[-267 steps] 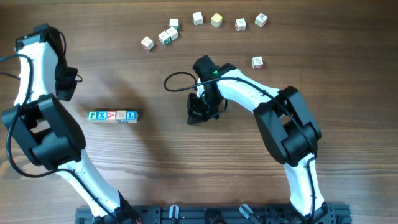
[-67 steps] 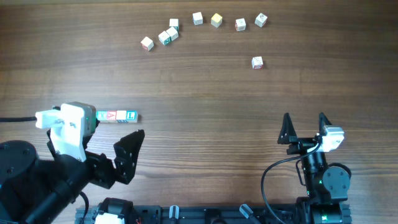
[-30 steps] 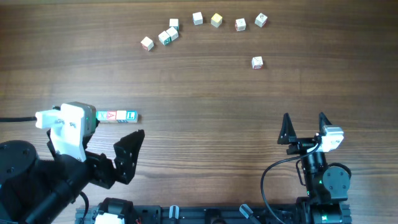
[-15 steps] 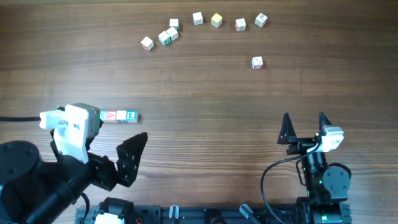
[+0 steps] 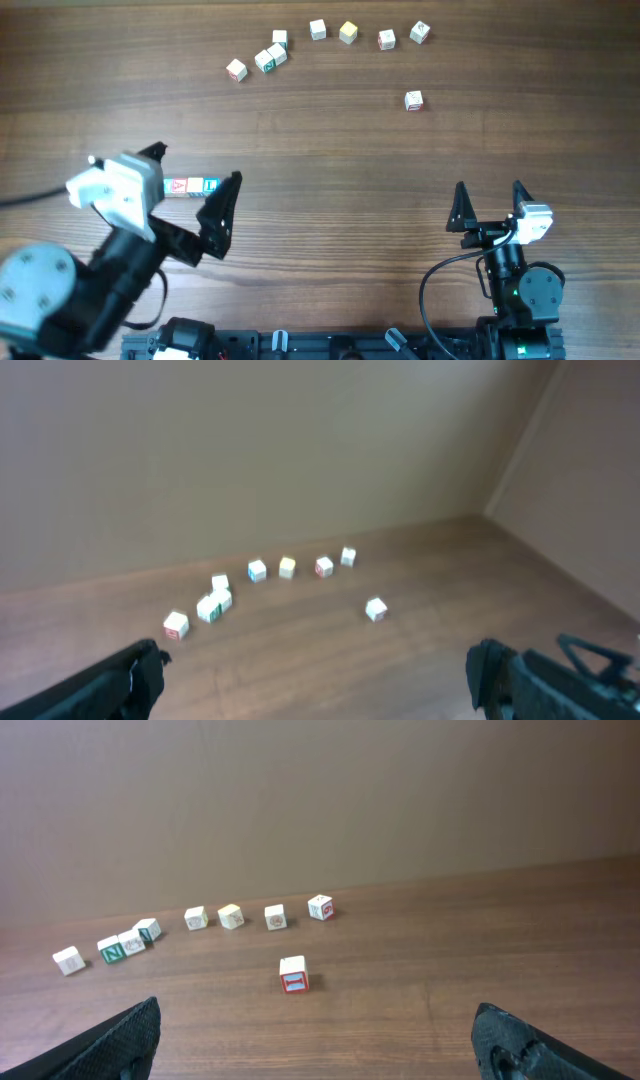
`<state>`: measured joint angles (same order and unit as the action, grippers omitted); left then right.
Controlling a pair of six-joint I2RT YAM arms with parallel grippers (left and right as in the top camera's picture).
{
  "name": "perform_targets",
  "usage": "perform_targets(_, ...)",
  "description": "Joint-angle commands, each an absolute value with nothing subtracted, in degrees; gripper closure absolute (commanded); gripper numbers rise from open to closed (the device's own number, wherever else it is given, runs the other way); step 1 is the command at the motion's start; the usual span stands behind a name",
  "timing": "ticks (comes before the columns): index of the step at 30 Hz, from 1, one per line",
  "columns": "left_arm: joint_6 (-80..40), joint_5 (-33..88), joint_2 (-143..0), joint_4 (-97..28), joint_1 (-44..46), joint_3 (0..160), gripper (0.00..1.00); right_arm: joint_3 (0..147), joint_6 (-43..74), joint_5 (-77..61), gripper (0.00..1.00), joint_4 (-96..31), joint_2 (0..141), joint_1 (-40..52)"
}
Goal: Form a horizontal line
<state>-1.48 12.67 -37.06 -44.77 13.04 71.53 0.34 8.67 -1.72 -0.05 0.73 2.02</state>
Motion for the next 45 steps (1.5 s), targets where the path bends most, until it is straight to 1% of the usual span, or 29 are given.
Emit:
perform_targets(1, -0.19, 12.56, -27.20, -37.19, 13.34, 57.56, 0.00, 0.30, 7.62, -2.76, 0.00, 0.05, 0.43, 1.58)
perform_targets(8, 0.19, 12.05, -11.16, -29.43, 13.32, 35.59, 0.00, 0.30, 7.64, -2.76, 0.00, 0.05, 0.43, 1.58)
perform_targets(13, 1.34, 11.20, -4.54, -19.99, 12.47, 22.09, 0.00, 0.30, 7.64, -2.76, 0.00, 0.05, 0.43, 1.58)
perform_targets(18, 1.34, 11.22, -0.14, -14.33, 9.89, 11.46, 0.00, 0.30, 7.66, -2.76, 0.00, 0.05, 0.43, 1.58)
perform_targets(21, 1.67, 10.07, -0.19, -13.91, 8.60, 9.02, 0.00, 0.30, 7.64, -2.76, 0.00, 0.05, 0.43, 1.58)
perform_targets(23, 4.36, 8.82, -0.19, -13.65, 8.21, 8.34, 0.00, 0.30, 7.62, -2.76, 0.00, 0.05, 0.43, 1.58)
perform_targets(26, 8.29, 5.19, -0.19, -12.29, 7.77, 7.46, 0.00, 0.30, 7.62, -2.76, 0.00, 0.05, 0.43, 1.58)
perform_targets(30, 8.80, 0.64, -0.19, -9.17, 7.53, 4.99, 0.00, 0.30, 7.62, -2.76, 0.00, 0.05, 0.43, 1.58)
perform_targets(34, 8.54, 0.56, -0.19, -3.73, 7.53, 1.08, 0.00, 0.30, 7.62, -2.76, 0.00, 0.05, 0.43, 1.58)
perform_targets(45, 8.60, 0.97, -0.19, -4.27, 7.66, 0.32, 0.00, 0.30, 7.66, -2.76, 0.00, 0.05, 0.43, 1.58)
